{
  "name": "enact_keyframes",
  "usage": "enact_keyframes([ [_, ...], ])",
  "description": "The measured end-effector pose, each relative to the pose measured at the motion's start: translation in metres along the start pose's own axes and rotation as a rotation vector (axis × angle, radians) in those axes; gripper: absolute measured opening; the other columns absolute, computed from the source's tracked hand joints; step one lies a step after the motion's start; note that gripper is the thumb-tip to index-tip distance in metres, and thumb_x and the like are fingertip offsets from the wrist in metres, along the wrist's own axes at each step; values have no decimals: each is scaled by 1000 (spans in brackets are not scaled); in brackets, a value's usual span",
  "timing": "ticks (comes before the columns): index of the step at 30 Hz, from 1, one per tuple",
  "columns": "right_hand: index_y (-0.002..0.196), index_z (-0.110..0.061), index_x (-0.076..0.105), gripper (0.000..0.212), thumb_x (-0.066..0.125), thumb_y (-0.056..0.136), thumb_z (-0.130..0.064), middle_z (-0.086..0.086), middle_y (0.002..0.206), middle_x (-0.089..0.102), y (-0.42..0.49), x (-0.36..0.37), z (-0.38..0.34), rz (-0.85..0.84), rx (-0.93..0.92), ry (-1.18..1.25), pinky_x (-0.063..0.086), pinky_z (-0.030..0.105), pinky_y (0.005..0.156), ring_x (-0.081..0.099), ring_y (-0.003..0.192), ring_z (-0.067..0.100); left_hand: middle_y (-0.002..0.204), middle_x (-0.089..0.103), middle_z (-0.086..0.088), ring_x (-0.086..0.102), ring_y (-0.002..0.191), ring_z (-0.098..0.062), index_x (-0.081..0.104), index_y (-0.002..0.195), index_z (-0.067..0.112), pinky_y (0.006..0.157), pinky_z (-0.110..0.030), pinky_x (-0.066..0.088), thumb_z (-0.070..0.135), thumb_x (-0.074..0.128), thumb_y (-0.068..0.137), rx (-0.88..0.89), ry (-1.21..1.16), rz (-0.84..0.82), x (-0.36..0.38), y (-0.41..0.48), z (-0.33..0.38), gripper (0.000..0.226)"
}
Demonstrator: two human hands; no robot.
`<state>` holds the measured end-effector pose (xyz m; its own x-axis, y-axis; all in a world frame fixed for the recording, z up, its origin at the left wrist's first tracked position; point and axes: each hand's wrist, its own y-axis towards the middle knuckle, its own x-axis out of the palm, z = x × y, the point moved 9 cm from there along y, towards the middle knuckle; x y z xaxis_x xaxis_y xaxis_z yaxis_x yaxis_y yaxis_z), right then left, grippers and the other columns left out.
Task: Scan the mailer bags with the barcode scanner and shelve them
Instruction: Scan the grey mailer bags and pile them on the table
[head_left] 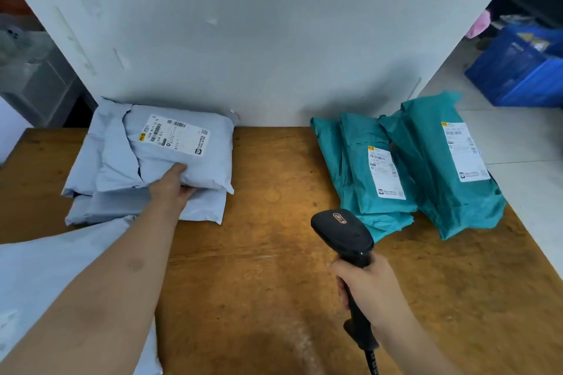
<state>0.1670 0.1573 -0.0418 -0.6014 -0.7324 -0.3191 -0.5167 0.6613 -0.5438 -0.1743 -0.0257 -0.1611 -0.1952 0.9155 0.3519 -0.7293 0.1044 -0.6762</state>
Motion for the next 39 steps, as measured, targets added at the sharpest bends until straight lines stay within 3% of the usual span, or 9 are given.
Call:
enact_keyframes([
  [2,65,-4,53,15,64,77,-5,15,53,45,0,-1,-2,9,-10,17,38,30,49,42,43,20,121,60,-12,61,99,-25,56,114,5,79,-44,54,2,64,84,33,58,-25,-6,-10,0,32],
  [4,65,-4,54,15,63,77,-5,15,52,47,-1,-3,-4,23,-36,26,40,31,52,43,45,21,114,63,-9,62,94,-22,60,100,9,69,-37,57,-1,60,87,46,137,-128,-10,-29,-3,16],
  [7,64,0,54,17,63,77,-6,16,52,46,-6,-5,-8,28,-83,28,41,32,53,43,45,22,105,68,-2,64,94,-20,62,101,15,64,-31,61,-4,56,88,46,288,-311,-25,-70,-24,24],
  [11,56,-5,51,25,63,78,-1,14,46,43,-16,1,-6,5,-113,34,38,29,50,40,39,20,109,72,-9,70,92,-23,63,110,10,71,-36,60,8,78,69,-102,580,-439,-66,-122,-99,44],
  [16,62,-3,51,20,62,79,0,13,49,45,-36,23,22,-120,-7,7,37,25,43,41,36,17,84,75,0,68,78,-19,64,102,11,59,-29,52,30,80,39,-232,820,-435,-112,-151,-156,69],
  [19,64,-3,50,18,61,78,-2,9,47,46,-48,38,39,-209,56,-32,38,23,40,40,36,16,98,71,1,67,88,-18,59,107,20,63,-30,55,29,77,49,-284,841,-447,-119,-158,-159,62],
  [24,68,-2,52,13,60,78,-5,9,48,47,-60,58,51,-258,57,-123,37,27,46,41,36,19,110,69,4,65,105,-25,56,110,36,85,-55,54,47,76,52,-304,776,-376,-125,-157,-158,62],
  [29,68,-2,52,15,60,79,-7,12,51,47,-65,62,49,-230,61,-93,38,23,42,42,37,17,118,66,6,65,107,-22,47,126,33,88,-54,53,60,79,51,-267,784,-369,-127,-162,-159,85],
  [39,73,-3,56,12,61,82,-9,6,50,51,-72,66,50,-251,122,-63,42,22,43,45,40,15,121,60,3,60,109,-21,41,130,24,89,-47,53,61,75,48,-230,862,-354,-126,-163,-154,96],
])
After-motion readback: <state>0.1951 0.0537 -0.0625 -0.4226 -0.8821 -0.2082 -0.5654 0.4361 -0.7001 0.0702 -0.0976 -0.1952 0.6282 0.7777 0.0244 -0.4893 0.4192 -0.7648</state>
